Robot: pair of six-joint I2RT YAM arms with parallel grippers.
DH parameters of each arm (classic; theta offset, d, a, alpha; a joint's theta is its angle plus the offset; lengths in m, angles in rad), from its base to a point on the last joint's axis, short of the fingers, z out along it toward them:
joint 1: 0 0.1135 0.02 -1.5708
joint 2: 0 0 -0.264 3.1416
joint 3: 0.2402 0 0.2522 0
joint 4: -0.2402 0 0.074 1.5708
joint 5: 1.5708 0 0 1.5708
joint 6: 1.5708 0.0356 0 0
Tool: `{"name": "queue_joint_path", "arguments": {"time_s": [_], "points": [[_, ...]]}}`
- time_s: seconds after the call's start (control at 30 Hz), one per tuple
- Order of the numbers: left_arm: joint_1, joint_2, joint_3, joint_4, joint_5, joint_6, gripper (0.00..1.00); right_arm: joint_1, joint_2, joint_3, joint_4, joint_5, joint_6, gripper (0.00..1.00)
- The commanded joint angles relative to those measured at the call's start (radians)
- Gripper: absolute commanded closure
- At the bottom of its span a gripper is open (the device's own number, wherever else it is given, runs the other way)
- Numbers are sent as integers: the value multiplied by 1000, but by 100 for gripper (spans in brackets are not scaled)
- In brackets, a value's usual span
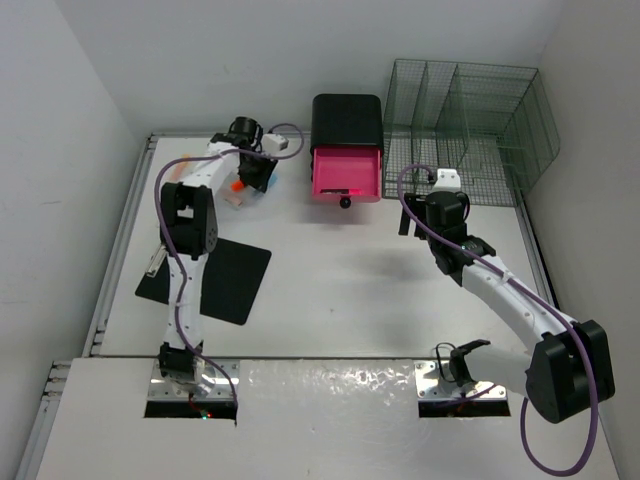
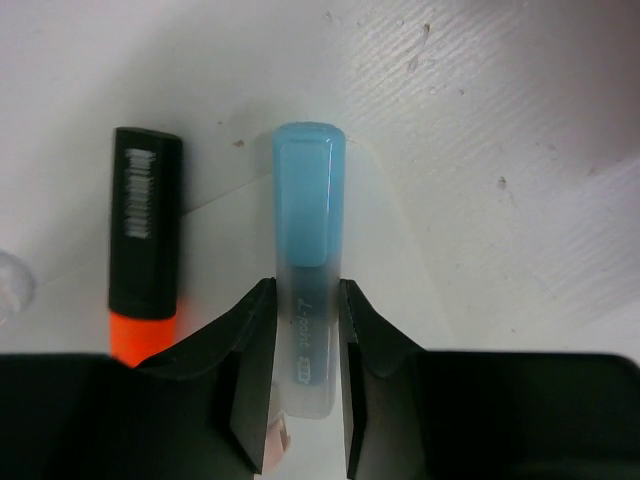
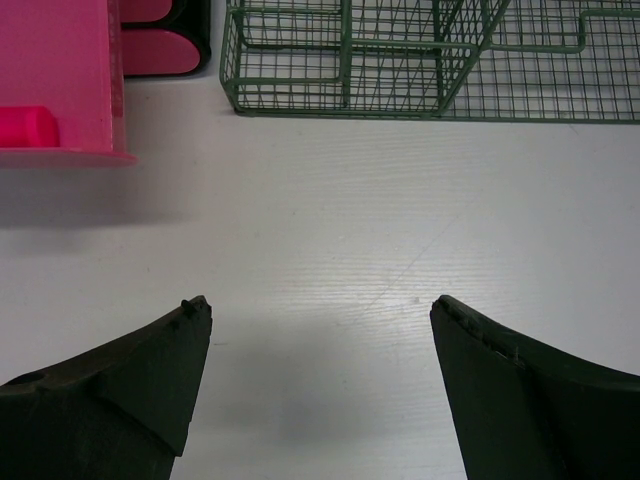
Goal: Organize the desk
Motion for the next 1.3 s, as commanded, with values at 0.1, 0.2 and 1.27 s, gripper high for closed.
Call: {"name": "queue_joint_path", "arguments": {"time_s": [0.1,0.2,1.27], "points": [[-6,-231,110,10,-33,-67,100,-3,-15,4,25,10,-3,12],[-63,-335,139,-29,-73,-28,100,-1,-7,10,23,1,-3,12],[-523,-104,325,-3,-359,177,57,-4,-101,-52,-12,43,-19,12]]}}
